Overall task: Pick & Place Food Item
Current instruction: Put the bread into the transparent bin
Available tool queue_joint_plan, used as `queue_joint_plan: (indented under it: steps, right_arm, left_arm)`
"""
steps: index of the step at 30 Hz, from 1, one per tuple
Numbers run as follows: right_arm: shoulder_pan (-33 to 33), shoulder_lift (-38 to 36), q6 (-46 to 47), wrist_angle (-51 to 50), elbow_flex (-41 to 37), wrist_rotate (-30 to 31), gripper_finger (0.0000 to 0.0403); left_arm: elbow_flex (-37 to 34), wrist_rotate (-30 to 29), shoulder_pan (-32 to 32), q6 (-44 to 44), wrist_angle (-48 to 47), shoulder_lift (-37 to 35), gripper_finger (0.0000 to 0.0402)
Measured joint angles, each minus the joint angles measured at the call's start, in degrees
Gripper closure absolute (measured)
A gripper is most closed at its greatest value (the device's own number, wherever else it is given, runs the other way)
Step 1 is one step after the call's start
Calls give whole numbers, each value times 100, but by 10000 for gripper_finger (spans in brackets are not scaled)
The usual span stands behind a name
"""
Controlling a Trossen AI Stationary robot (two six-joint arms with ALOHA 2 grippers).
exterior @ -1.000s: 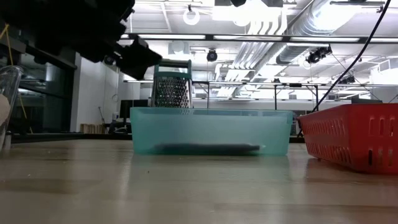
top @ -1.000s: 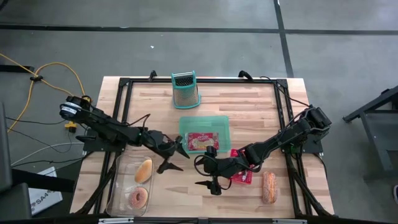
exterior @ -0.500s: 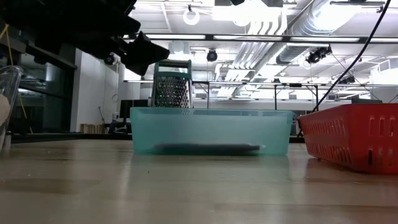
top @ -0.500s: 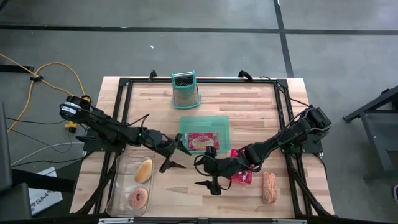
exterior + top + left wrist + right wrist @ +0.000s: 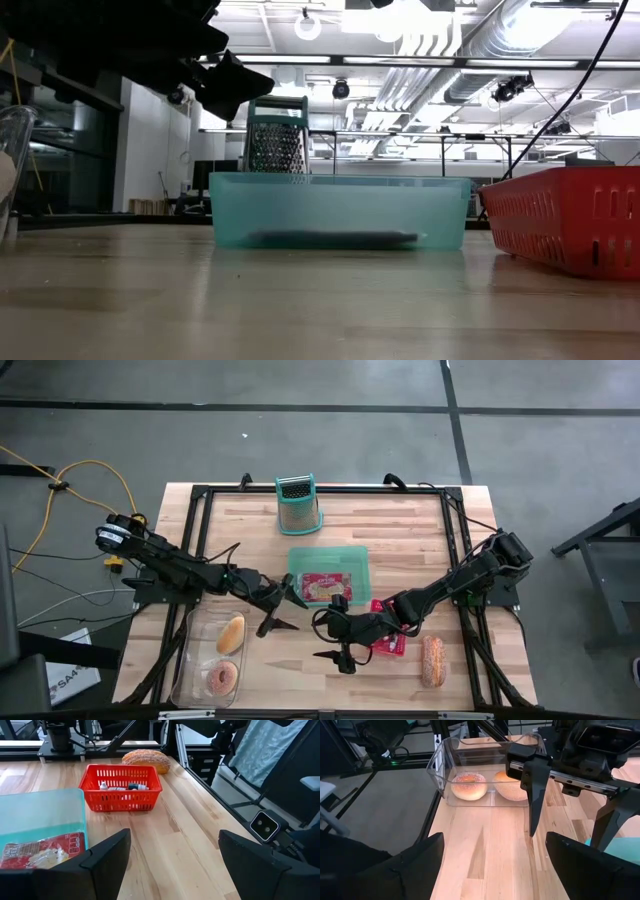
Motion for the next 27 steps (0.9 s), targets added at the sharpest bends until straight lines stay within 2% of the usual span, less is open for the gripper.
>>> queue_joint_plan:
  steps: [9,15,19,27]
  right_arm:
    - [-2,-1,54,168,-2,-15,64]
    - [-2,-2,980,364,-5,-12,64]
    - [-2,0,1053,519,-7,-13,64]
    - [16,0,1036,541,-7,-457,64]
  left_arm:
    - [0,-6,0,-22,-3,0,107]
    - [0,-7,0,-21,-2,-1,107]
    - [0,-5,0,4,-3,-1,107]
    - [0,-5,0,-3,-2,-1,107]
